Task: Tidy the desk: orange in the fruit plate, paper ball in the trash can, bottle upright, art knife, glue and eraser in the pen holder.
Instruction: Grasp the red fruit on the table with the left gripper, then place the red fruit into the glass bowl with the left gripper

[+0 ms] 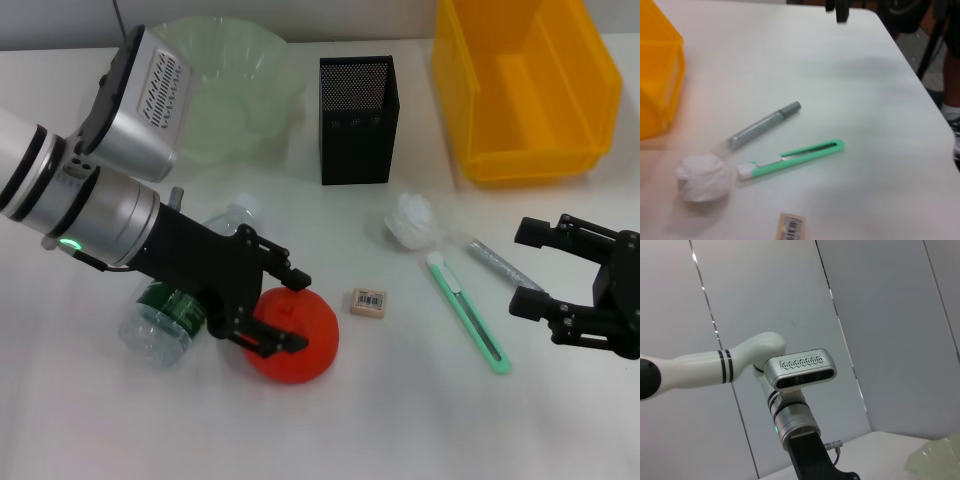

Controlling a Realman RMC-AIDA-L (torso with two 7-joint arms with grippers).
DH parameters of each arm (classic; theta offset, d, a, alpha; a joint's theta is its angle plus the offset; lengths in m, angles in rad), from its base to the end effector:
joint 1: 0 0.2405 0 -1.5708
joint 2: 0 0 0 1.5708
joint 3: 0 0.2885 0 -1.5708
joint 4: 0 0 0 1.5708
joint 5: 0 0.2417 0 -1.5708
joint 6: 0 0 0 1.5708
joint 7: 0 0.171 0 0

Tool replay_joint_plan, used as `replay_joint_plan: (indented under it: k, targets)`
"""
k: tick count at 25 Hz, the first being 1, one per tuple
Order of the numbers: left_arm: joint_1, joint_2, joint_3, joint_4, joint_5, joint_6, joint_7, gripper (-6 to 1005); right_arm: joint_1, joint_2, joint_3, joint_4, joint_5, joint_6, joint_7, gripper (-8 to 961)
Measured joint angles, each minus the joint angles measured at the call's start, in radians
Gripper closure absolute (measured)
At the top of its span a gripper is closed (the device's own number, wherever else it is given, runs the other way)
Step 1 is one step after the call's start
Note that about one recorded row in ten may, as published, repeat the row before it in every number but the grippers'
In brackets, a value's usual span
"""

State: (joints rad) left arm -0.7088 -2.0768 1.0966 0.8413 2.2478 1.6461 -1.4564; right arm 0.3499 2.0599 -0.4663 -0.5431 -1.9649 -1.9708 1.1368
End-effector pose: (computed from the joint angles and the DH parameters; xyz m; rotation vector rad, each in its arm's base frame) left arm -0.2218 0.3867 -0.0756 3.0417 0.0337 0.0216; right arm 0.3254 0.2755 -0.0074 -2.6438 0.5178 1.1724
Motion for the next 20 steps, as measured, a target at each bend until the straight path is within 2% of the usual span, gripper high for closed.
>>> replay_joint_plan:
  k: [8,12,17,20]
  targets:
    - [0.032,-0.001,0.079,-0.02,-0.057,-0.123,-0.004,364,-0.004,0.002,-0.002,0.006,-0.004,0.011,0.0,123]
    - [0.034,-0.001,0.094,-0.021,-0.058,-0.123,-0.006,448,-0.005,-0.001,-0.002,0.018,-0.004,0.012,0.0,123]
    - [0.034,-0.002,0.096,-0.021,-0.065,-0.114,-0.007,714,-0.005,-0.005,-0.002,0.025,-0.005,0.017,0.0,123]
    - [0.035,-0.001,0.094,-0.018,-0.091,-0.098,-0.008,812,-0.005,-0.006,-0.002,0.025,-0.005,0.023,0.0,123]
